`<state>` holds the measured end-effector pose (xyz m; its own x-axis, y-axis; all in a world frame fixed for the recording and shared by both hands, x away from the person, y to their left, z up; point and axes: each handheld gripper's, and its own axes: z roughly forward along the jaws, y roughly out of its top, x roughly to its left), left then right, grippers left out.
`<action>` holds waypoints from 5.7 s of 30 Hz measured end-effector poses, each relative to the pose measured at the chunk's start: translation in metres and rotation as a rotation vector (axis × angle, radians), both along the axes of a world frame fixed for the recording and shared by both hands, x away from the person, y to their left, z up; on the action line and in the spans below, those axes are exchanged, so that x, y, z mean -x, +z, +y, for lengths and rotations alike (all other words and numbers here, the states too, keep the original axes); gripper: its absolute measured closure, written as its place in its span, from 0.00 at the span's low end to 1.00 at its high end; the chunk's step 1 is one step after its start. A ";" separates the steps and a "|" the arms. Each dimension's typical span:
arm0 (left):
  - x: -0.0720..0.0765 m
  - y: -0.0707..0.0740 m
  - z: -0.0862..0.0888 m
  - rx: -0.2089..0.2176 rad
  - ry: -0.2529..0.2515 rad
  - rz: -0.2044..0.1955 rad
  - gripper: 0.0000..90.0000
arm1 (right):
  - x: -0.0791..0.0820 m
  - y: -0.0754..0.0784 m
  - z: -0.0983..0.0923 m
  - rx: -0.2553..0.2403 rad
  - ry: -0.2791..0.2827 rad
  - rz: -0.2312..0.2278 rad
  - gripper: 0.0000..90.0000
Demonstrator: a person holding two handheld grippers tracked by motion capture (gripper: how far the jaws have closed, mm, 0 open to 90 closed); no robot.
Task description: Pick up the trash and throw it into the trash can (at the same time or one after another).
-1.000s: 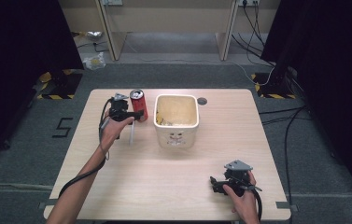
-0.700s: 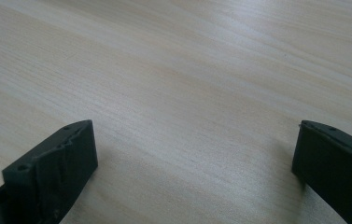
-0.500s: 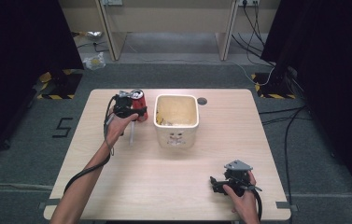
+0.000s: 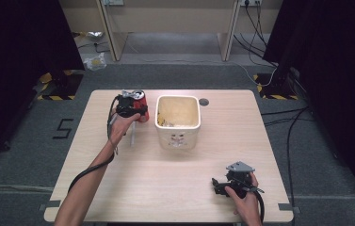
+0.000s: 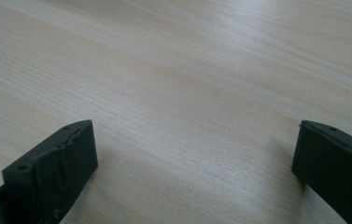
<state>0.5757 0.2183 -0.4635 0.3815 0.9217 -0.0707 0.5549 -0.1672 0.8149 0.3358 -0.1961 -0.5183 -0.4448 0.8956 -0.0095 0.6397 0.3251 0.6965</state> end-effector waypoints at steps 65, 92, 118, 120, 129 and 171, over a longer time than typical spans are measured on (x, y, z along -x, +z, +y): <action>0.079 0.126 0.009 -0.015 -0.260 -0.079 0.38 | 0.000 0.000 0.000 -0.003 -0.001 0.002 0.00; 0.080 0.163 -0.038 -0.001 -0.341 -0.134 0.38 | 0.000 0.000 0.000 0.000 0.000 0.002 0.00; 0.073 0.126 -0.098 -0.022 -0.433 -0.062 0.38 | 0.000 0.000 0.000 0.001 0.000 0.001 0.00; 0.071 0.123 -0.099 -0.026 -0.435 -0.052 0.38 | 0.000 0.000 0.000 0.001 0.000 0.001 0.00; 0.069 0.108 -0.102 -0.047 -0.431 -0.025 0.37 | 0.000 0.000 0.000 -0.001 0.000 0.000 0.00; 0.064 0.086 -0.100 -0.058 -0.425 0.034 0.36 | 0.000 0.000 0.000 -0.001 0.002 0.002 0.00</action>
<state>0.5119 0.1184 -0.3779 0.7266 0.6858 -0.0423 0.4529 -0.4317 0.7801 0.3356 -0.1959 -0.5181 -0.4467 0.8946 -0.0084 0.6401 0.3261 0.6957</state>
